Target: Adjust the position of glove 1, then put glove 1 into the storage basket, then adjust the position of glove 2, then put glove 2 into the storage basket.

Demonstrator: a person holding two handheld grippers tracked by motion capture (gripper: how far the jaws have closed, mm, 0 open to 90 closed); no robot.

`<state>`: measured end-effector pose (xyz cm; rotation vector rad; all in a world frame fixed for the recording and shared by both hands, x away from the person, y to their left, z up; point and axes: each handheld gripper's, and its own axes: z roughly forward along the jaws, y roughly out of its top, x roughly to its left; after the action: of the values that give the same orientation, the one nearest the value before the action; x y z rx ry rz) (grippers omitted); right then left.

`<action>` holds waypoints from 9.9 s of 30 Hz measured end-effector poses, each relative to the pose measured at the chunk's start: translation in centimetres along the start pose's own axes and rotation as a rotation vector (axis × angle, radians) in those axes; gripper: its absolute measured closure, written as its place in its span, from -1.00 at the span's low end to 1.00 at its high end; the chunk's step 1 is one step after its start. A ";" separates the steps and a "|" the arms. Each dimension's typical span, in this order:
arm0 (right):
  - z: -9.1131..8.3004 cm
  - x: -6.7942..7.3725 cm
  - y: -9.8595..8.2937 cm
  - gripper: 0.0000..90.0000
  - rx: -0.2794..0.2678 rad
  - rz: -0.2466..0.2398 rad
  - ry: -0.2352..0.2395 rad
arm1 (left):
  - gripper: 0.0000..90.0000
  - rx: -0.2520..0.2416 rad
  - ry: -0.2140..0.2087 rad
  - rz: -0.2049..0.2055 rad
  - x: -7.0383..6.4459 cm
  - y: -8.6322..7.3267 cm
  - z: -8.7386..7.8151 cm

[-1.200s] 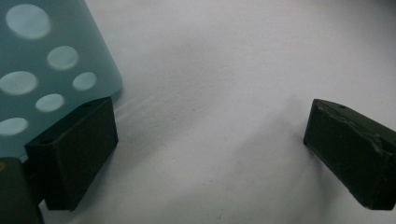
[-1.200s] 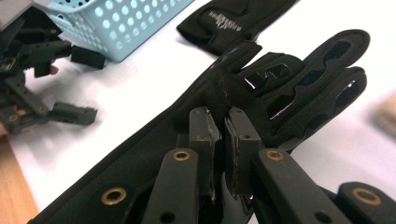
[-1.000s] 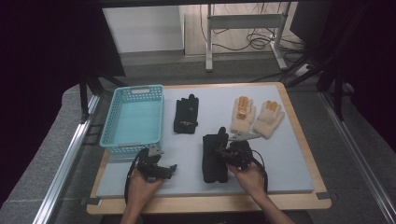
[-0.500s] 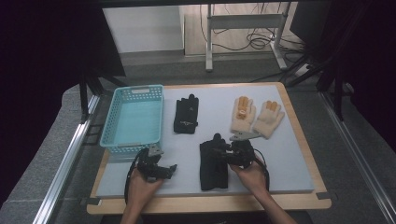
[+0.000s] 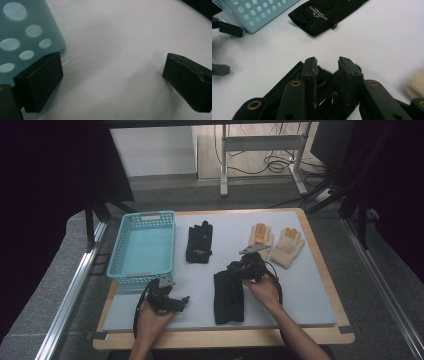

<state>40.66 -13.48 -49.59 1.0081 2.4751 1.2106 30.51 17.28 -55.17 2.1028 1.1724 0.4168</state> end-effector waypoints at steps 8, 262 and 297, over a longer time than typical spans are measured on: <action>2.4 -0.2 2.6 0.50 0.018 -0.022 0.019 | -0.93 0.001 0.000 0.001 0.0 0.0 0.0; -7.9 -4.2 -9.7 -0.29 0.034 -0.011 -0.181 | -1.00 0.014 0.012 -0.024 1.3 -0.6 -0.5; -7.6 -4.9 -10.4 -0.53 0.045 -0.020 -0.206 | -0.95 -0.046 -0.155 0.019 -1.3 2.1 -4.7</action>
<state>35.78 -25.80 -53.11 1.0591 2.3559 0.9946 28.38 17.35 -50.29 2.0679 1.0450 0.2816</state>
